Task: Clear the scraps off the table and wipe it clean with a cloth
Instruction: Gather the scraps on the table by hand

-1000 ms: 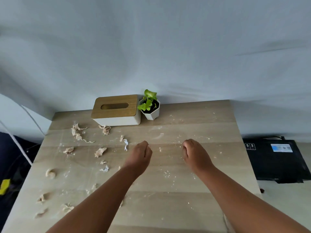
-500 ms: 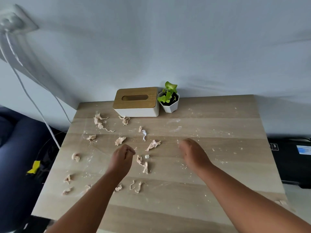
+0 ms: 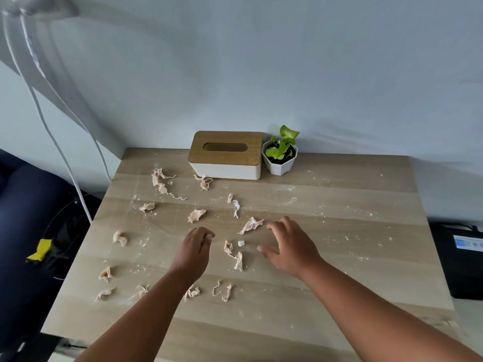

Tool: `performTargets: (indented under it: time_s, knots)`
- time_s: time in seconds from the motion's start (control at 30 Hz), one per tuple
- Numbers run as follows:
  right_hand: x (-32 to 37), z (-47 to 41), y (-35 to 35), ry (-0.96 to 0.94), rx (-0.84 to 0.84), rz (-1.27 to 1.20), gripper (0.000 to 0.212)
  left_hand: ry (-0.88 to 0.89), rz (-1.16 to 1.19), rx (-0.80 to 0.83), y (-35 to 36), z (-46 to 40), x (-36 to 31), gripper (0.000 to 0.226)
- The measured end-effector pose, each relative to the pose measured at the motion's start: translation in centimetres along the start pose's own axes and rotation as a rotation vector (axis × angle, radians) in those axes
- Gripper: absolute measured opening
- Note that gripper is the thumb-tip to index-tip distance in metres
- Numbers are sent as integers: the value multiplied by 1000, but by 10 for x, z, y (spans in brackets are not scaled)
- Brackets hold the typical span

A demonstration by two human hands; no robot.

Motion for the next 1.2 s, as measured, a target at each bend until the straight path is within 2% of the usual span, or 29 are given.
performTargets:
  time_s: [0.13,0.23,0.37,0.53,0.8,1.03,1.2]
  knots:
    - [11,-6,8,-13,-26,30,73,-16,-25,19,-4,-3,13,30]
    - [16,-11,20,12,-6,71,79,0,-52,30,-9,-7,21,31]
    - [23,-19,31,42,-17,134,95,-24,-93,36,-21,-13,39,25]
    - [32,-25,47,84,-21,192,107,32,-193,124,-25,-15,53,3]
    - [48,-26,73,85,19,329,120,324,-342,246,6,8,39,36]
    - [70,-18,86,16,-21,421,109,584,-434,219,14,52,29,49]
    - [82,-14,95,-47,-93,442,76,724,-555,182,14,77,43,52]
Point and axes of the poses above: each hand's wrist, its own z-axis away from the middle knuckle, its own y-axis out of the palm, x = y × z, the point moved 9 cm from there along -z, towards the middle knuckle, and after that the axes turned 3 degrees about y, right-handed, at the moved point
